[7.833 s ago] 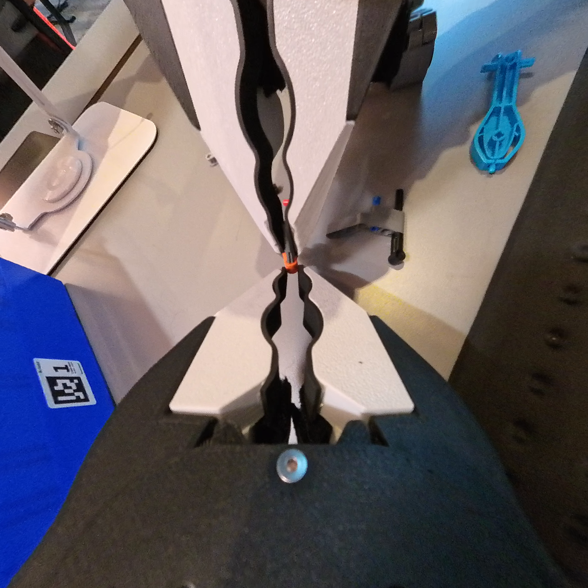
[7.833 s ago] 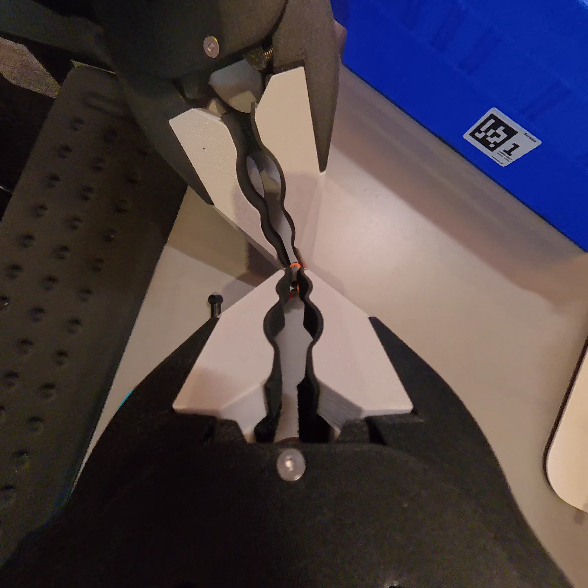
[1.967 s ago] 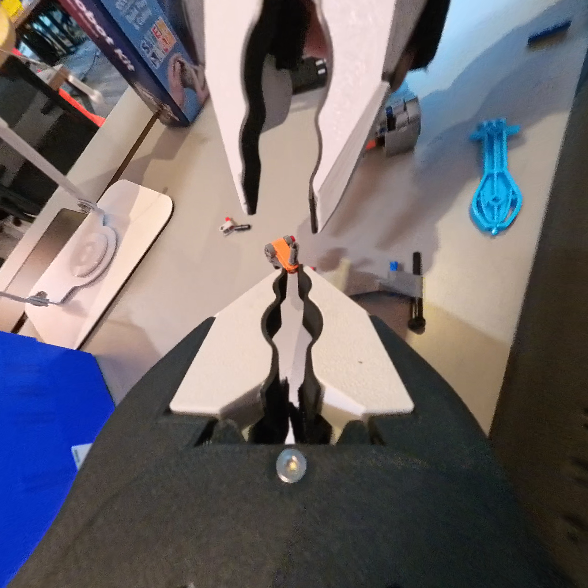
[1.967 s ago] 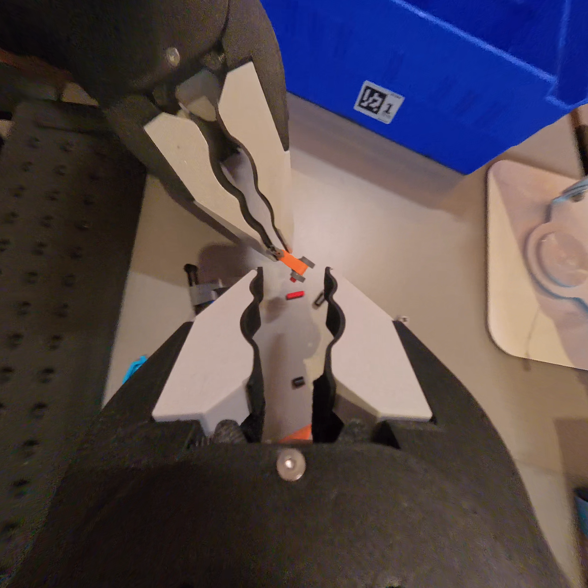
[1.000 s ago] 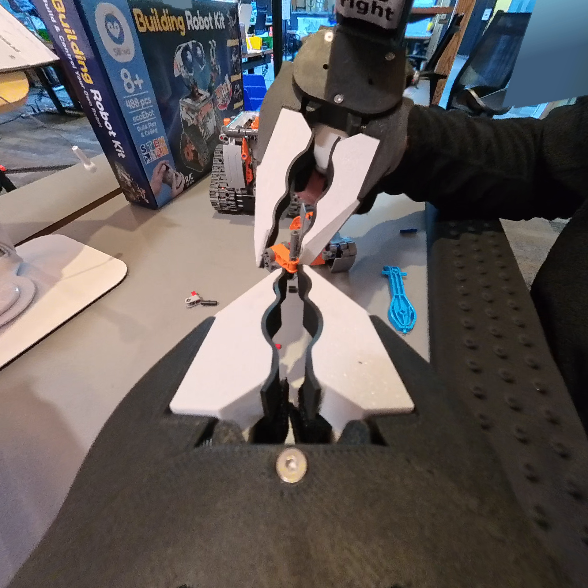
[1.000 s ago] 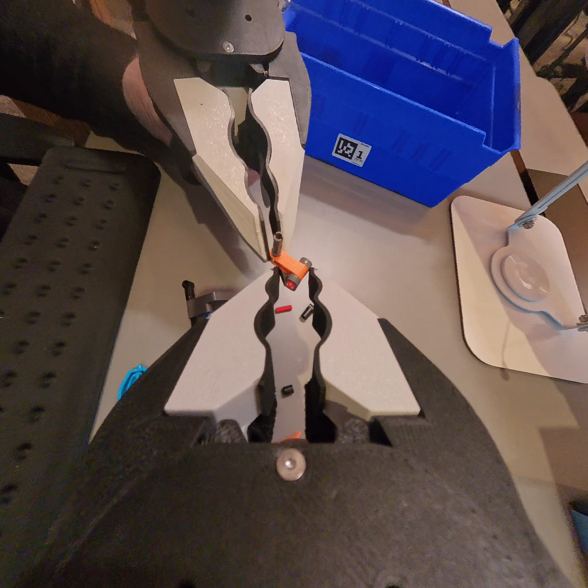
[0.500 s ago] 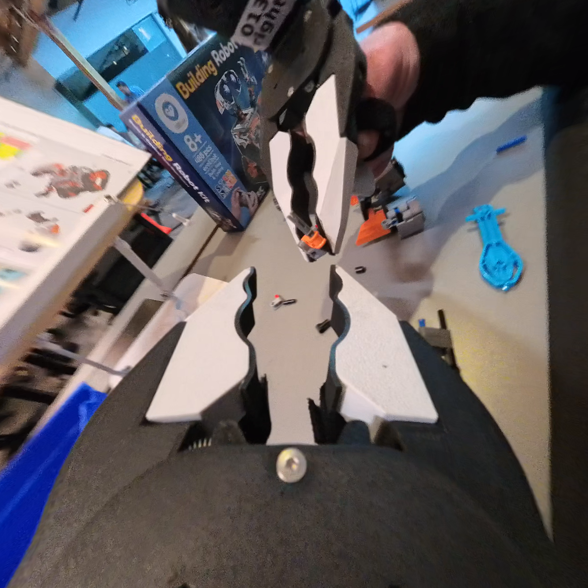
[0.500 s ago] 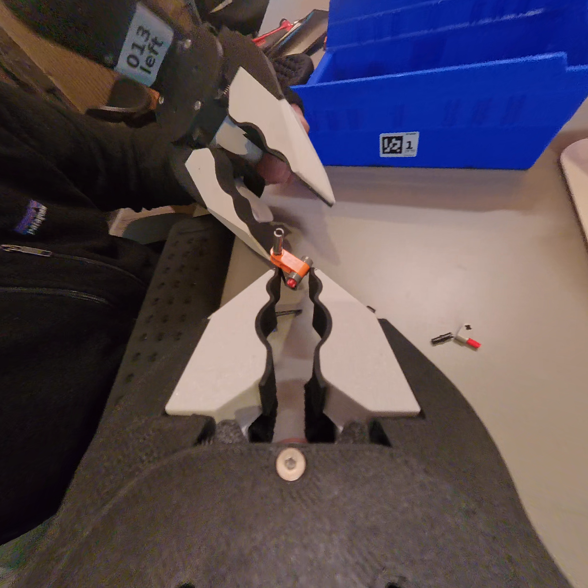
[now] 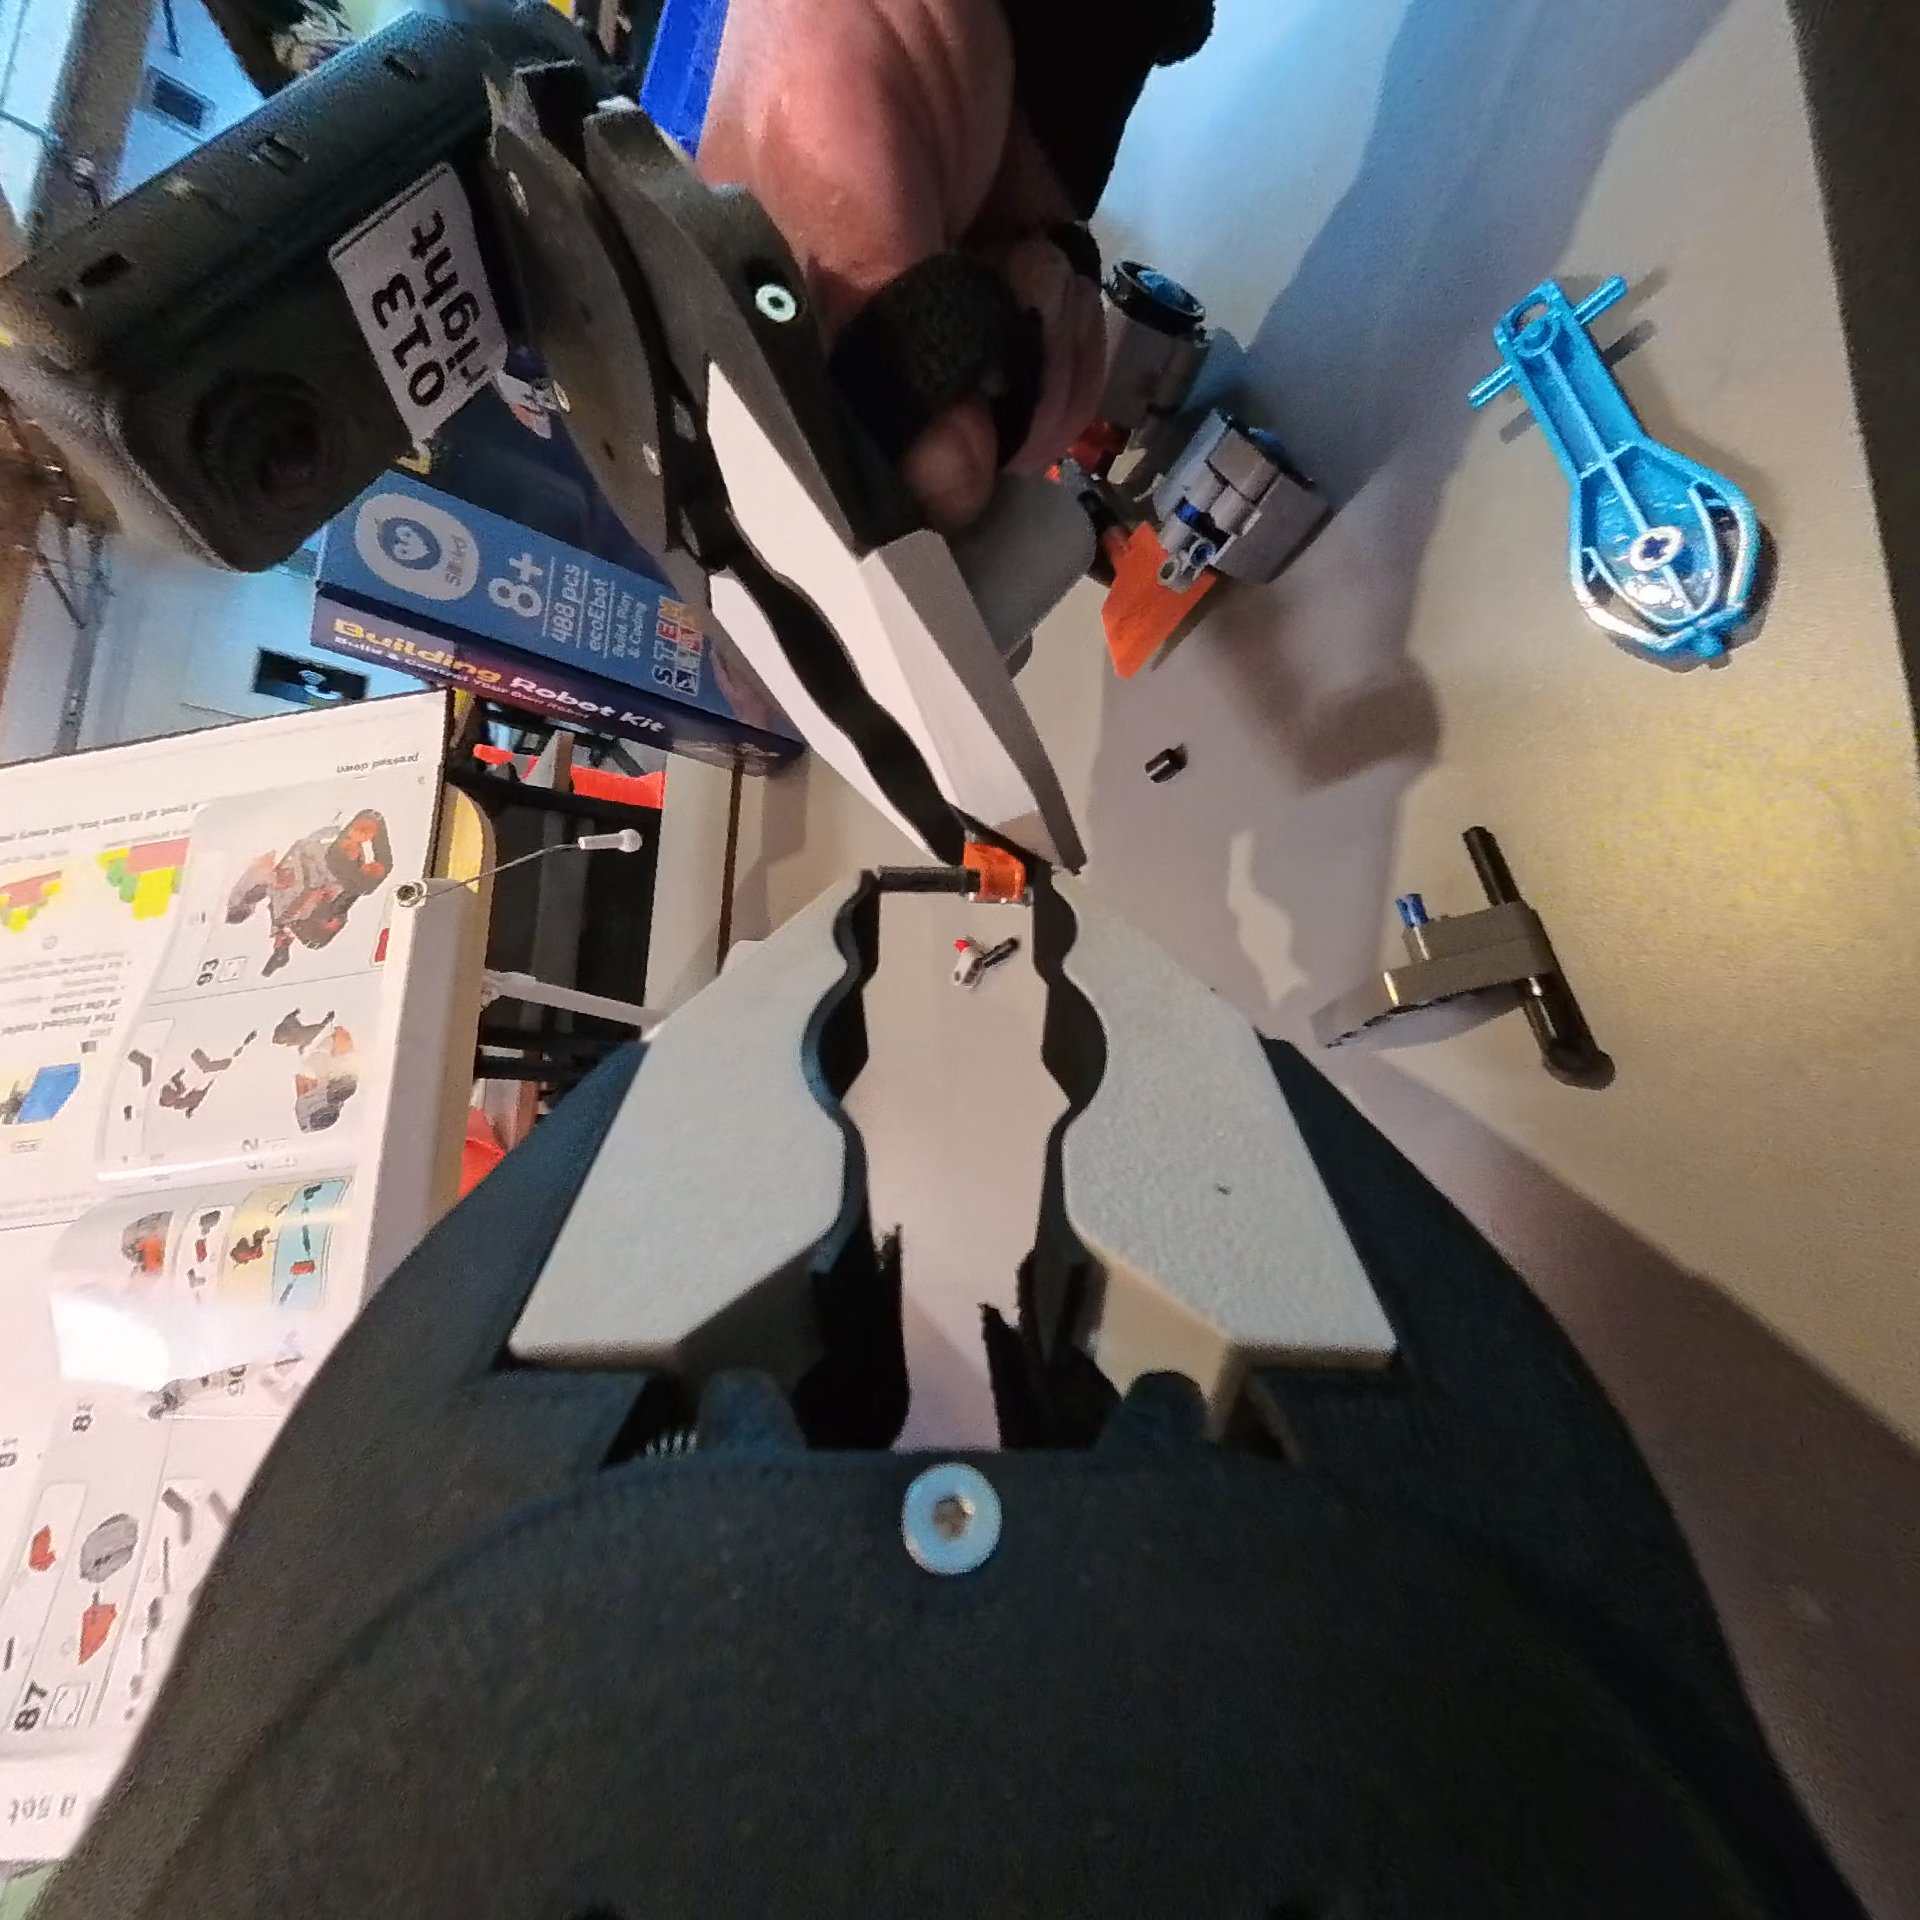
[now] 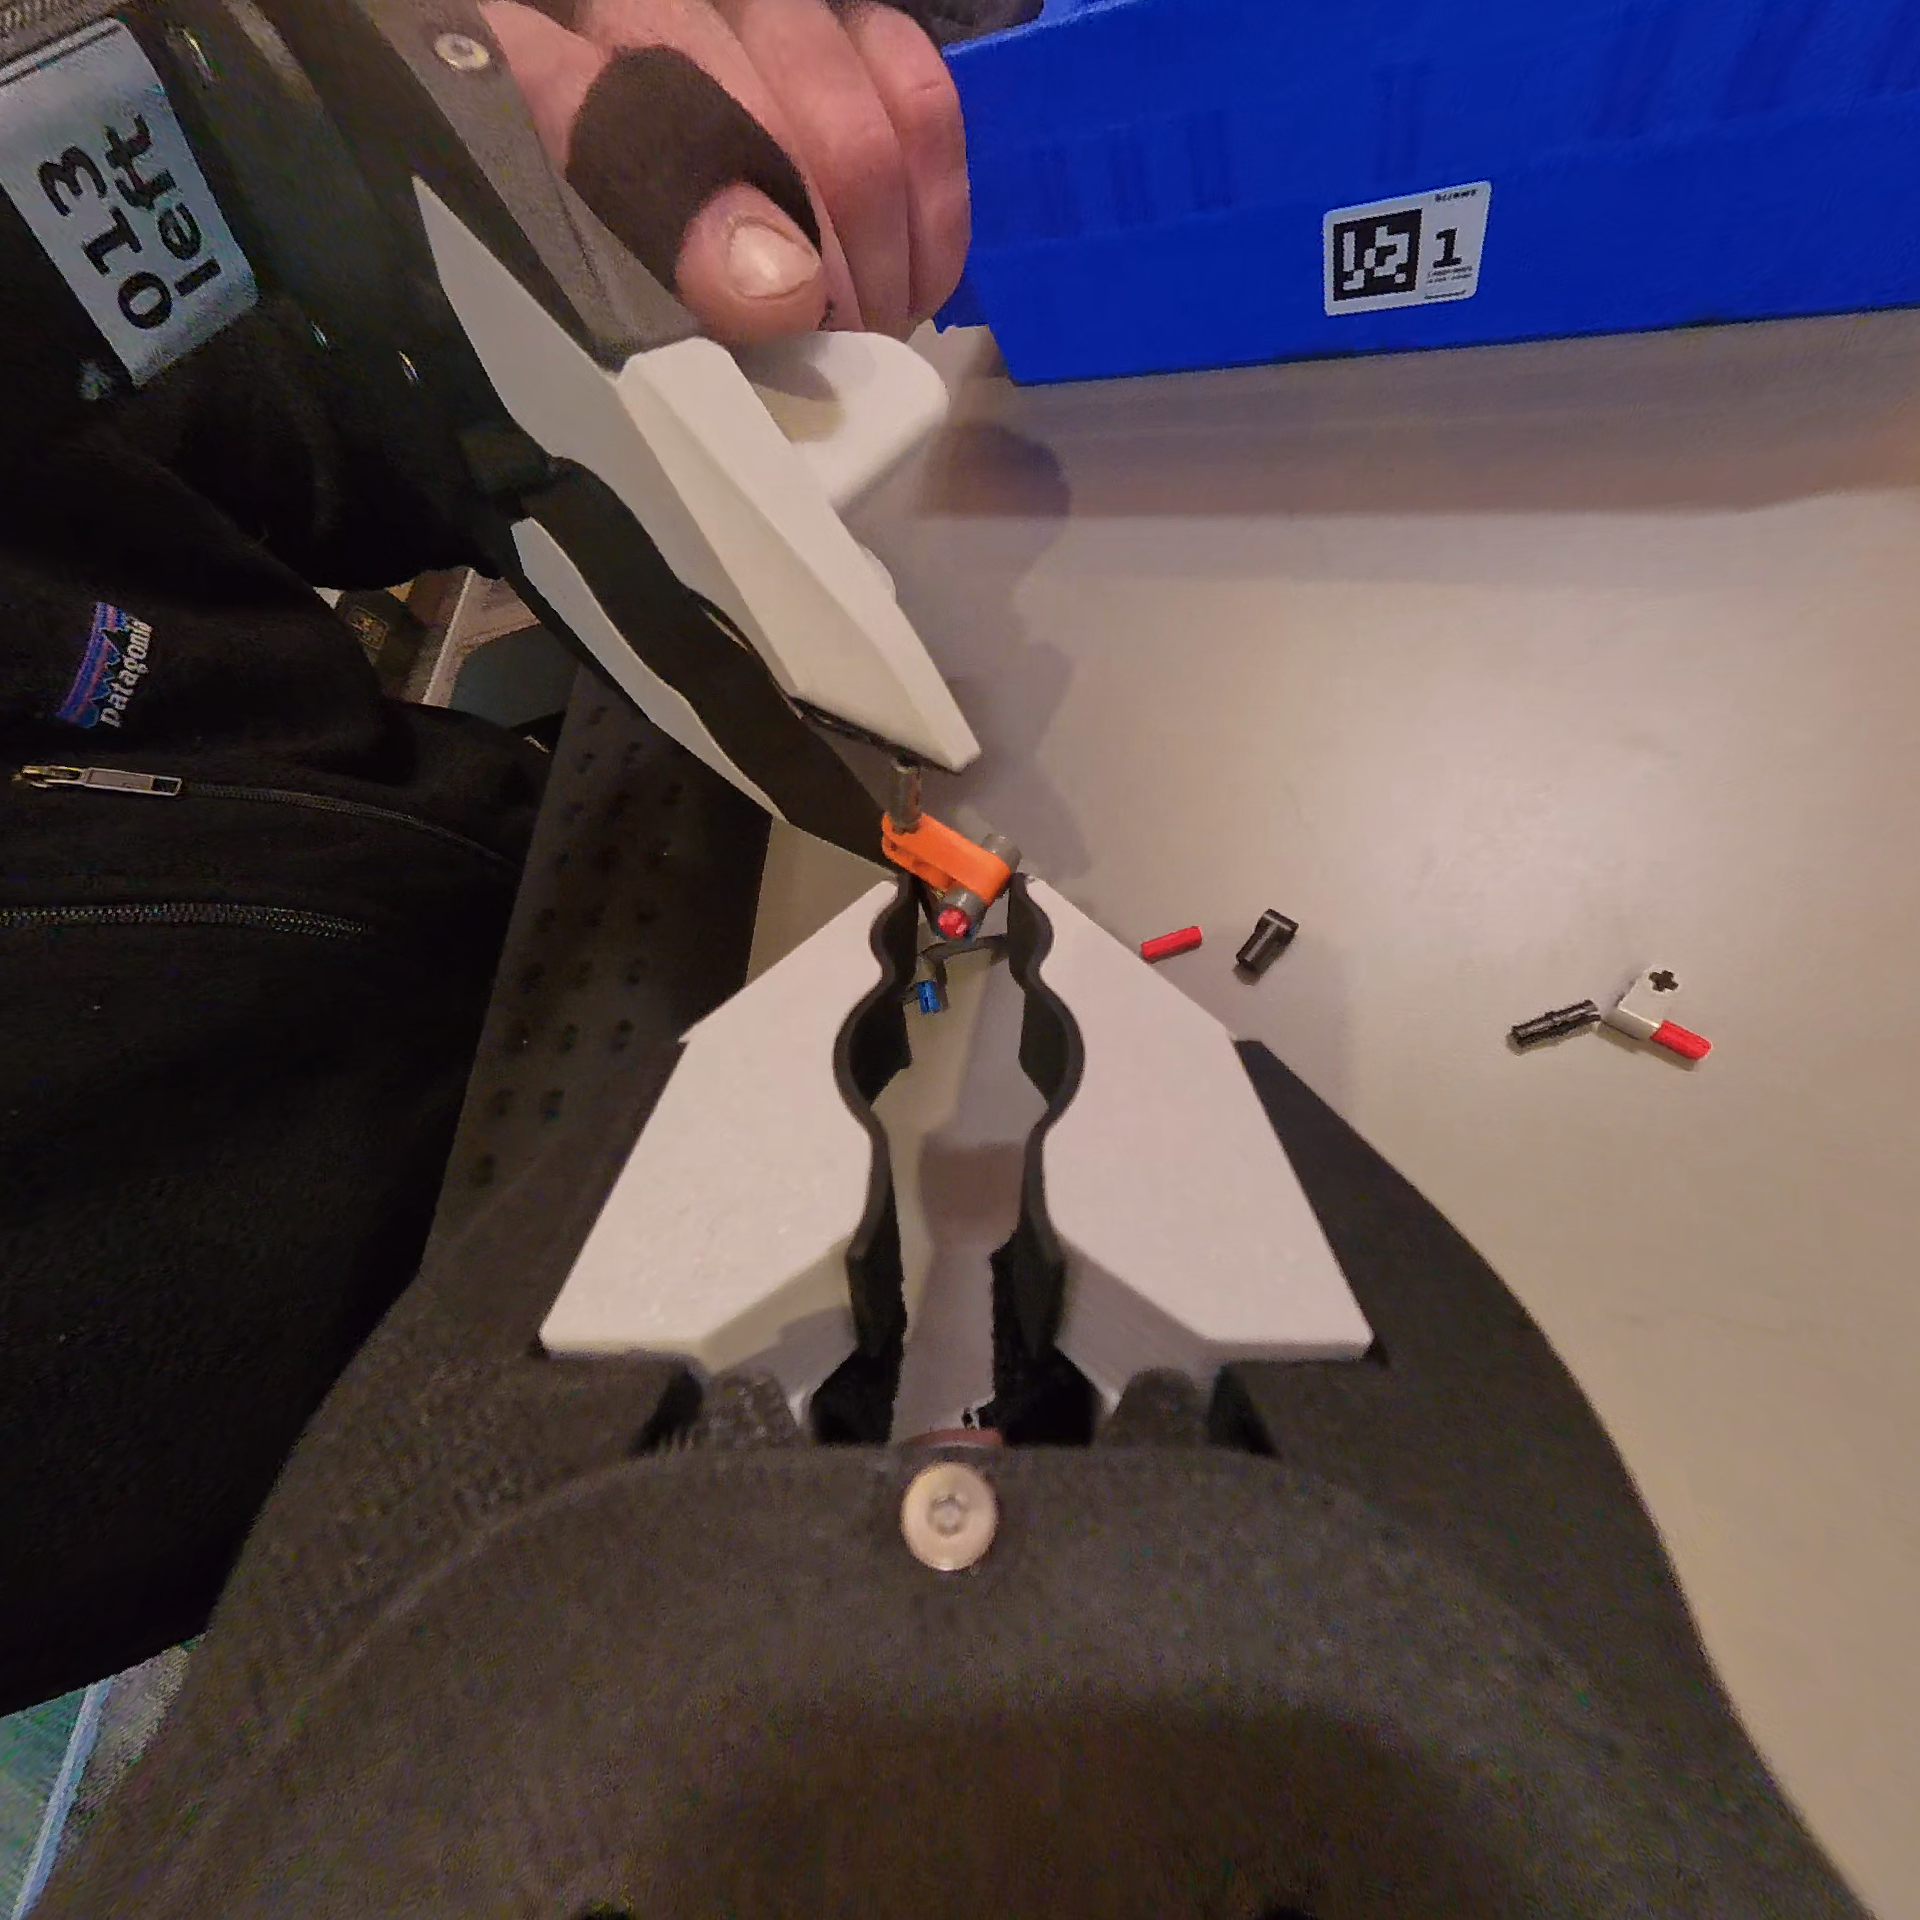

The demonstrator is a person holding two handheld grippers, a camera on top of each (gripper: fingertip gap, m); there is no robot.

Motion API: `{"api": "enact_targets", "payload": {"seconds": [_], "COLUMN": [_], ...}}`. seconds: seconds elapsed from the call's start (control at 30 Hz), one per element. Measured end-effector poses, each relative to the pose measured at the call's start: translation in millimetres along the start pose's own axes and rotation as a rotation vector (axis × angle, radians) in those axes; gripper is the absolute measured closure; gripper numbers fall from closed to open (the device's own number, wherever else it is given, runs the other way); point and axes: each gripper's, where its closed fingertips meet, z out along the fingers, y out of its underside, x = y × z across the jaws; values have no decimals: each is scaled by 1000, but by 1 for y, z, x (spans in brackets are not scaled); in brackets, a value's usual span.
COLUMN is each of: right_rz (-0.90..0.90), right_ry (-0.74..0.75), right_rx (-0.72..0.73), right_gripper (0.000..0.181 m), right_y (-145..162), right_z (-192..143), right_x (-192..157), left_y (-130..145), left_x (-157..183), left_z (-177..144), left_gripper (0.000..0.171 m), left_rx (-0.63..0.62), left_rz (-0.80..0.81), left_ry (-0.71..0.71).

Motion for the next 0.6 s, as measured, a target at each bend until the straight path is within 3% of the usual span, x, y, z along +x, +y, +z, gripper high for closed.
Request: {"api": "enact_targets", "payload": {"seconds": [0.47, 0.6], "right_rz": [14, -9], "right_ry": [10, 30], "right_rx": [-53, -61], "right_gripper": [169, 168], "right_y": [5, 6], "right_z": [3, 1], "right_x": [-3, -2], "left_y": [-2, -2], "left_x": [8, 6], "left_z": [0, 2], "left_gripper": [152, 151], "left_rx": [-66, -42], "left_rz": [93, 26], "left_ry": [-9, -16]}}
